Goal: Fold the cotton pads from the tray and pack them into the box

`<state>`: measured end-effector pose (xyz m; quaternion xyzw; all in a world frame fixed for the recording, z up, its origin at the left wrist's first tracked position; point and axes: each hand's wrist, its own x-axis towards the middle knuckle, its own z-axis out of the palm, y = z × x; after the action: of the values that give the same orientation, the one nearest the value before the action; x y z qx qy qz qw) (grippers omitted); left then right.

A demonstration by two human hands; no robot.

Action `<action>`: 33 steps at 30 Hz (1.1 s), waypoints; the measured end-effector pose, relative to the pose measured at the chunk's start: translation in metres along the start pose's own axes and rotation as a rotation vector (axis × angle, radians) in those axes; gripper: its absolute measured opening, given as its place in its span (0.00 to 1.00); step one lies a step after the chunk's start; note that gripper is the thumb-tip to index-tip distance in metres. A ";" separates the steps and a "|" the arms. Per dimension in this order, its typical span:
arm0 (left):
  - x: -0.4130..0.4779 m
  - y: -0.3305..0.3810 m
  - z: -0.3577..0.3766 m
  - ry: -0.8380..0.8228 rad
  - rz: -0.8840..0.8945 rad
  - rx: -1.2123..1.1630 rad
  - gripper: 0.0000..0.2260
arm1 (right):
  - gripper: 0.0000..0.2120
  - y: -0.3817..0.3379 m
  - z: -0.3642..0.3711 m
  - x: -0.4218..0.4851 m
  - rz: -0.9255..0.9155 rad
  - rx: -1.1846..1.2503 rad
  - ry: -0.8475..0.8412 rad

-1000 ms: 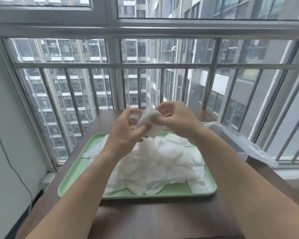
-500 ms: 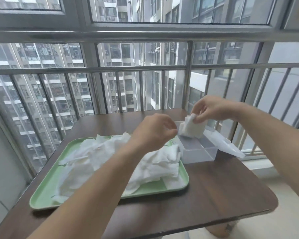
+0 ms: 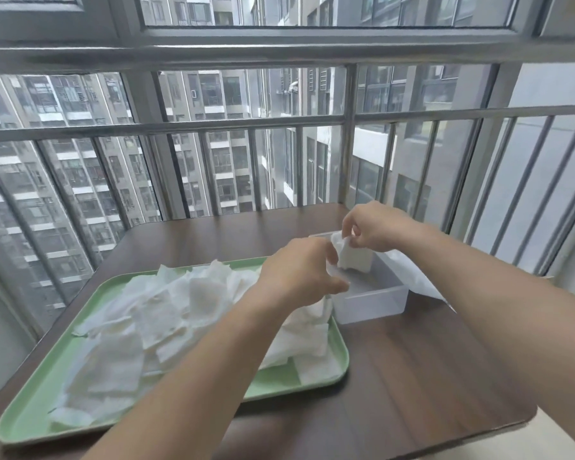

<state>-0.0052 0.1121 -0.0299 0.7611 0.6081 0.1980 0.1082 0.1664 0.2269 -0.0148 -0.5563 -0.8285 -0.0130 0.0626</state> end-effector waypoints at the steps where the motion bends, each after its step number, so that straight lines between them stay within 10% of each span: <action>1: 0.001 -0.001 0.000 0.000 0.001 0.002 0.19 | 0.07 -0.001 0.002 0.002 -0.002 -0.021 0.017; 19: -0.002 -0.014 -0.009 -0.059 0.048 -0.129 0.16 | 0.12 -0.005 -0.027 -0.022 0.009 0.324 0.055; 33: -0.081 -0.123 -0.097 0.225 -0.190 -0.216 0.04 | 0.08 -0.166 -0.010 -0.037 -0.373 0.595 -0.032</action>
<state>-0.1707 0.0556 -0.0067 0.6573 0.6607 0.3348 0.1388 0.0280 0.1285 -0.0011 -0.3529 -0.8842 0.2265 0.2058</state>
